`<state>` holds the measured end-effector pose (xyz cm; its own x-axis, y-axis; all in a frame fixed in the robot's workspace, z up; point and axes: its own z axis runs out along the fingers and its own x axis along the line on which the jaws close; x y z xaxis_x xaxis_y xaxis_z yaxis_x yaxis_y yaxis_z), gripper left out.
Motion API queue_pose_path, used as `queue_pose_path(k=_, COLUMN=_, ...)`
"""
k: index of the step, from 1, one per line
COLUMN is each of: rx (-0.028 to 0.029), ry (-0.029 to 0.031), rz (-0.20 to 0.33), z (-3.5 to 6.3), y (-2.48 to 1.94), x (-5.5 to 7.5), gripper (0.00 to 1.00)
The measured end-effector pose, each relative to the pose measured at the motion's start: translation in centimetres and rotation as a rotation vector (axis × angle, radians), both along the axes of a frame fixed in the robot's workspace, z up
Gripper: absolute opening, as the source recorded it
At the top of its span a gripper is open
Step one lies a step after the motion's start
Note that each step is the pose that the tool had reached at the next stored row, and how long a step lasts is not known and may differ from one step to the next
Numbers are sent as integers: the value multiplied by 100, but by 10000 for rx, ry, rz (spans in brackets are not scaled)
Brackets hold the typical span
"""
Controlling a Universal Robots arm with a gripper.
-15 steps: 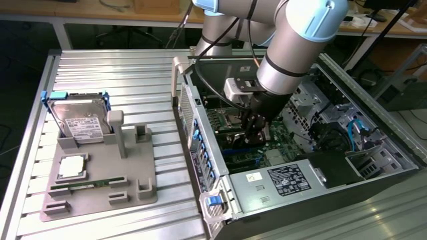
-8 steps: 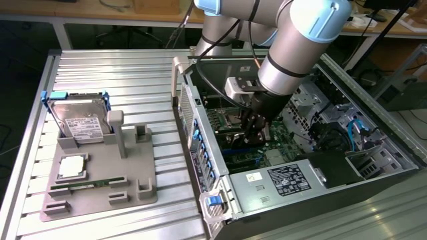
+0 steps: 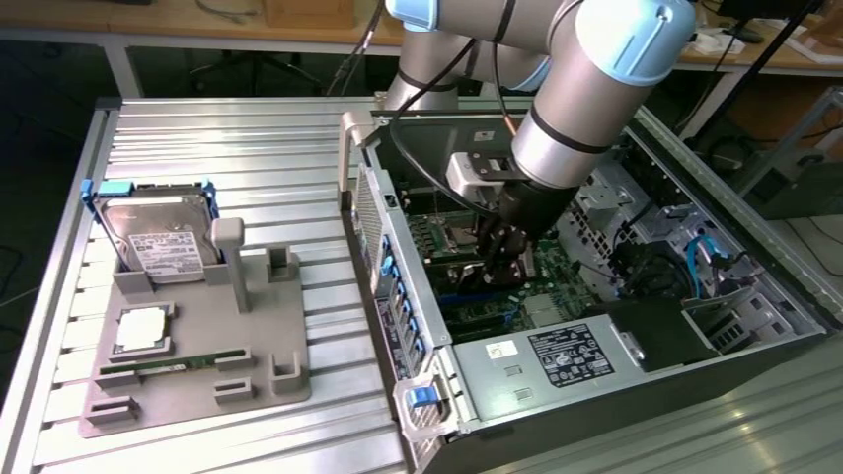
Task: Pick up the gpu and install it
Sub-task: 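Insert the gpu into the slot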
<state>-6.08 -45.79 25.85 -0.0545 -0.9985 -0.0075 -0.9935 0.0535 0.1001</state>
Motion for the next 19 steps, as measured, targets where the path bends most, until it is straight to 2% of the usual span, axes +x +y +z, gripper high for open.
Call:
queue_pose_path(k=9, rx=-6, ry=1, rz=1, z=-1, y=7, x=12, gripper=27)
queue_pose_path(k=12, rx=-50, ry=1, rz=7, z=-1, y=23, x=12, gripper=27)
queue_pose_path(k=15, rx=-51, ry=0, rz=8, z=-1, y=23, x=12, gripper=27)
queue_pose_path(k=16, rx=-70, ry=0, rz=13, z=-1, y=23, x=12, gripper=27)
queue_pose_path(k=17, rx=-134, ry=1, rz=16, z=0, y=24, x=11, gripper=27)
queue_pose_path(k=18, rx=-259, ry=-10, rz=17, z=-1, y=32, x=11, gripper=27)
queue_pose_path(k=19, rx=-359, ry=-52, rz=18, z=-2, y=43, x=12, gripper=27)
